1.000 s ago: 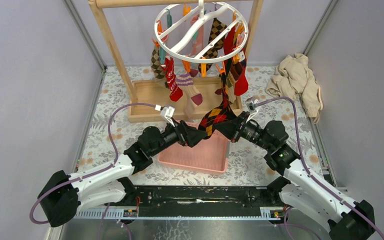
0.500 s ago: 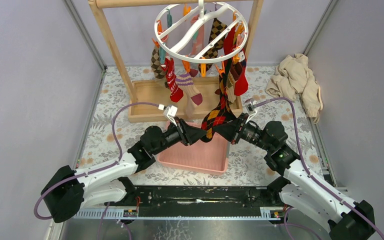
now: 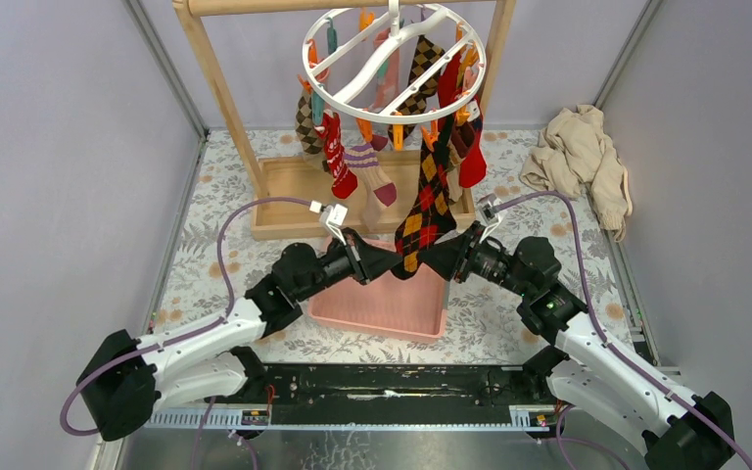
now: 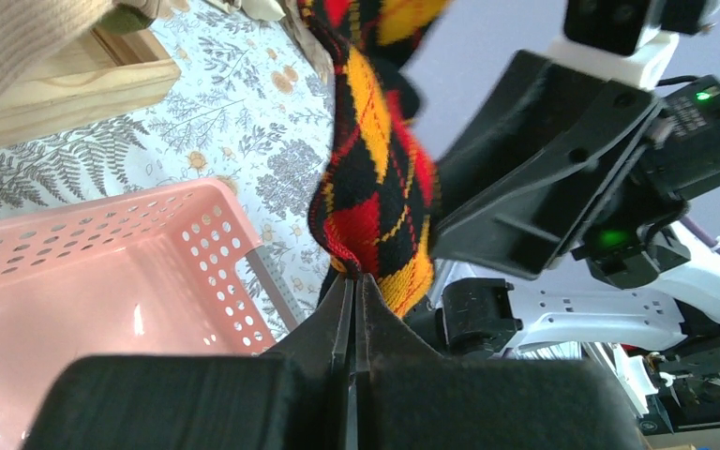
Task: Remove the socks clipped to the hanger
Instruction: Remove the sock from the hanger.
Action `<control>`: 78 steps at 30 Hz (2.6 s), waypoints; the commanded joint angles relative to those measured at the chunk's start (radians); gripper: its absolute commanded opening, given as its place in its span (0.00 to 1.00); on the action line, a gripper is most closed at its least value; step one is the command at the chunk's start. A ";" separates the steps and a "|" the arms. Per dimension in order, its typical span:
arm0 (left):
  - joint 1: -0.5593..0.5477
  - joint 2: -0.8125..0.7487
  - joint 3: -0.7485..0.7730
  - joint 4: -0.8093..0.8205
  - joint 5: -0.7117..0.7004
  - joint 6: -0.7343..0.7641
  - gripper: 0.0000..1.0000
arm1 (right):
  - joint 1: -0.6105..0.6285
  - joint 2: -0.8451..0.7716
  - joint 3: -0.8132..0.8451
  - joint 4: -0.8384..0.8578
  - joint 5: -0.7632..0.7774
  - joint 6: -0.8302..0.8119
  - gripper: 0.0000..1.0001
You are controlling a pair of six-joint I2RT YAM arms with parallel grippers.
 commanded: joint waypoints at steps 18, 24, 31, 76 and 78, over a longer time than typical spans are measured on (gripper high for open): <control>-0.005 -0.156 0.181 -0.341 -0.070 0.109 0.00 | -0.004 0.051 0.425 -0.403 0.361 -0.324 0.72; -0.005 -0.185 0.221 -0.436 -0.073 0.096 0.00 | -0.004 0.121 0.493 -0.311 0.421 -0.358 0.72; -0.004 -0.183 0.350 -0.591 -0.043 0.088 0.00 | -0.004 0.201 0.548 -0.151 0.439 -0.376 0.72; -0.004 -0.104 0.507 -0.778 -0.007 0.121 0.00 | -0.021 0.469 0.681 0.186 0.357 -0.435 0.47; -0.003 -0.102 0.506 -0.778 -0.007 0.121 0.00 | -0.023 0.470 0.688 0.183 0.355 -0.436 0.41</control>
